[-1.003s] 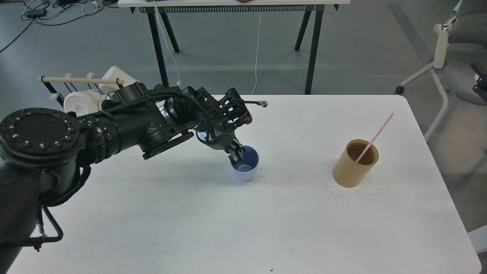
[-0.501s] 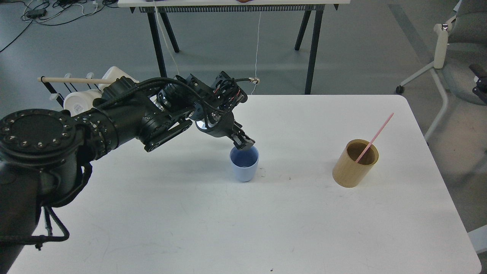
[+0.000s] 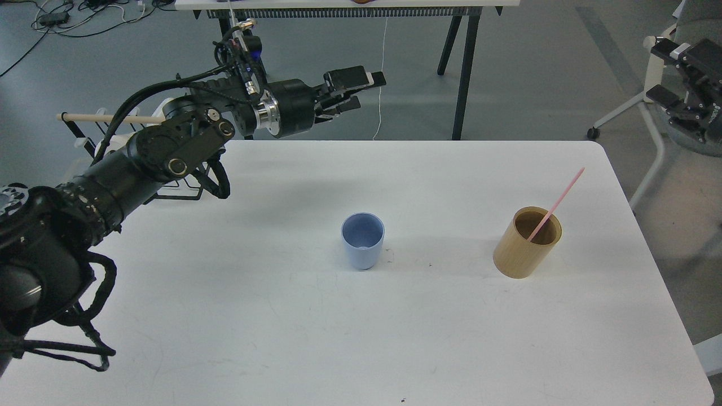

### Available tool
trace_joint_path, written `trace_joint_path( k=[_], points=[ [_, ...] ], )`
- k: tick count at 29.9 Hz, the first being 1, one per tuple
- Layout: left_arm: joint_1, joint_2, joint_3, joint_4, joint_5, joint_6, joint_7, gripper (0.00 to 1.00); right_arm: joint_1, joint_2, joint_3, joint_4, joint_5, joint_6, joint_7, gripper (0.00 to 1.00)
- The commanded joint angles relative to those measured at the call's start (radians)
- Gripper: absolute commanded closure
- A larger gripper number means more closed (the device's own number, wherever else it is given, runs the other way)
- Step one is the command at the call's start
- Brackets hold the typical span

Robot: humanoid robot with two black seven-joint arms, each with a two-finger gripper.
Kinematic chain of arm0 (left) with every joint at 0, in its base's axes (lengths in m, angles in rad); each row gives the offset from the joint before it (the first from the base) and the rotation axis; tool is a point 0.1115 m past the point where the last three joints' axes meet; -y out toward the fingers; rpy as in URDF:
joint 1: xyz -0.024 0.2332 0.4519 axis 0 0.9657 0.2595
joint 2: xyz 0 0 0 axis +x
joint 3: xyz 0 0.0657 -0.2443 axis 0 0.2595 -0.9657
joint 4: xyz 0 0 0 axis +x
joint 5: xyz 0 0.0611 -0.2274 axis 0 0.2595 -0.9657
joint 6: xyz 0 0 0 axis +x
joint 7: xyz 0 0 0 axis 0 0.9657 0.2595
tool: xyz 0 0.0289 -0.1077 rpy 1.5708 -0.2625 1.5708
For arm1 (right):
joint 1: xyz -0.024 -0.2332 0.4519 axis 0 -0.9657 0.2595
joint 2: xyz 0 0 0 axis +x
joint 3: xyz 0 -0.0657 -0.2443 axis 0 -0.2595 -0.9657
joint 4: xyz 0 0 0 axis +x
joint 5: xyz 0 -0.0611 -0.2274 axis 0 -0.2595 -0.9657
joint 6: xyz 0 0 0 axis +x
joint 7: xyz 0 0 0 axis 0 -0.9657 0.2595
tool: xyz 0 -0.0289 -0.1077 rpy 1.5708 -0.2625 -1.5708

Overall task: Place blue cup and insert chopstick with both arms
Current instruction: 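Open the left gripper and raise it away from the blue cup, then reach the right gripper to the pink straw in the tan cup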

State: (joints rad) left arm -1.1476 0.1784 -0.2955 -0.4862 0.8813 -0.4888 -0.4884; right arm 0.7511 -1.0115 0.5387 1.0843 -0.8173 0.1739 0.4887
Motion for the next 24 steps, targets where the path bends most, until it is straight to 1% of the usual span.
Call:
trace_joint_path(
  k=[1,2,4,7,11,15,19,22,24],
  points=[
    [0.023,0.039,-0.036,-0.025,-0.258,0.000,0.000,0.06,-0.026,-0.021,-0.063,0.097,-0.193,-0.252,0.000,0.01],
    [0.031,0.046,-0.042,-0.032,-0.324,0.000,0.000,0.05,-0.027,-0.022,-0.089,0.101,-0.227,-0.316,0.000,0.01],
    [0.046,0.071,-0.051,-0.048,-0.440,0.000,0.000,0.03,-0.030,-0.022,-0.137,0.103,-0.269,-0.413,0.000,0.01],
    [0.072,0.110,-0.062,-0.098,-0.544,0.000,0.000,0.02,-0.033,-0.024,-0.204,0.100,-0.278,-0.481,0.000,0.01],
    [0.106,0.141,-0.063,-0.160,-0.556,0.000,0.000,0.01,-0.050,-0.010,-0.284,0.092,-0.276,-0.540,0.000,0.02],
    [0.132,0.142,-0.063,-0.163,-0.556,0.000,0.000,0.01,-0.099,0.065,-0.296,0.074,-0.275,-0.574,0.000,0.07],
    [0.150,0.144,-0.063,-0.163,-0.555,0.000,0.000,0.01,-0.122,0.151,-0.296,0.011,-0.276,-0.579,0.000,0.08],
    [0.155,0.147,-0.062,-0.163,-0.555,0.000,0.000,0.01,-0.131,0.200,-0.296,-0.029,-0.275,-0.579,0.000,0.12],
    [0.158,0.156,-0.062,-0.163,-0.555,0.000,0.000,0.01,-0.133,0.221,-0.298,-0.041,-0.276,-0.579,0.000,0.17]
  ],
)
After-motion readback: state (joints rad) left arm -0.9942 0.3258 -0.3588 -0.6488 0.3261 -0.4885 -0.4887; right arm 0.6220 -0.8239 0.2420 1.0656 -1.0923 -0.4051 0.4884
